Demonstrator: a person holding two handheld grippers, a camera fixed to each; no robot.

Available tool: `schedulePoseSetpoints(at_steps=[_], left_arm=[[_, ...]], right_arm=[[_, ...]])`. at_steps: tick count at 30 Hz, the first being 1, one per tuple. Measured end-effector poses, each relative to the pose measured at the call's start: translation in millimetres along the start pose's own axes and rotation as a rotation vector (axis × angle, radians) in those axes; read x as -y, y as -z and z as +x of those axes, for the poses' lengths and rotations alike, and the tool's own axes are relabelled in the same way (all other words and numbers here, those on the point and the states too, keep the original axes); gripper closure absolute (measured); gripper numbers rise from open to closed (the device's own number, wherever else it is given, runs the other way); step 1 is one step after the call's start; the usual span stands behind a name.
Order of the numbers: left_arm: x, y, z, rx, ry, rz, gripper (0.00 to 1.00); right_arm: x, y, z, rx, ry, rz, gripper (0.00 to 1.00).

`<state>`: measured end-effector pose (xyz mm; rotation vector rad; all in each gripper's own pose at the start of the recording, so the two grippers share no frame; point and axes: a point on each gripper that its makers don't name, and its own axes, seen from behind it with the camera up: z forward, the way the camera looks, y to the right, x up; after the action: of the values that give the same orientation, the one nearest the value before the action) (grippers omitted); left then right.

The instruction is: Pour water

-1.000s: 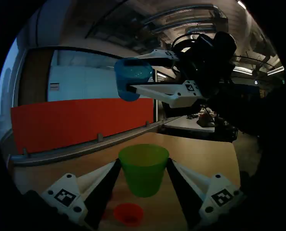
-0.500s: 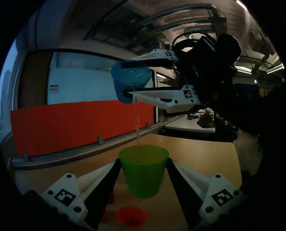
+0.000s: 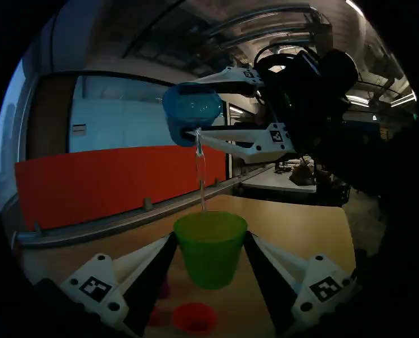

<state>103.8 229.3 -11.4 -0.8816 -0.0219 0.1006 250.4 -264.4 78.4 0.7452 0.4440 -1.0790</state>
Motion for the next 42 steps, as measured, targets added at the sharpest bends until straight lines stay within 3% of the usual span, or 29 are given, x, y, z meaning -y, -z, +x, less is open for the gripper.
schedulePoseSetpoints(at_steps=[42], left_arm=[[7.2, -5.1, 4, -0.004, -0.006, 0.010, 0.14]], right_arm=[[-11, -2.9, -1, 0.002, 0.134, -0.015, 0.09]])
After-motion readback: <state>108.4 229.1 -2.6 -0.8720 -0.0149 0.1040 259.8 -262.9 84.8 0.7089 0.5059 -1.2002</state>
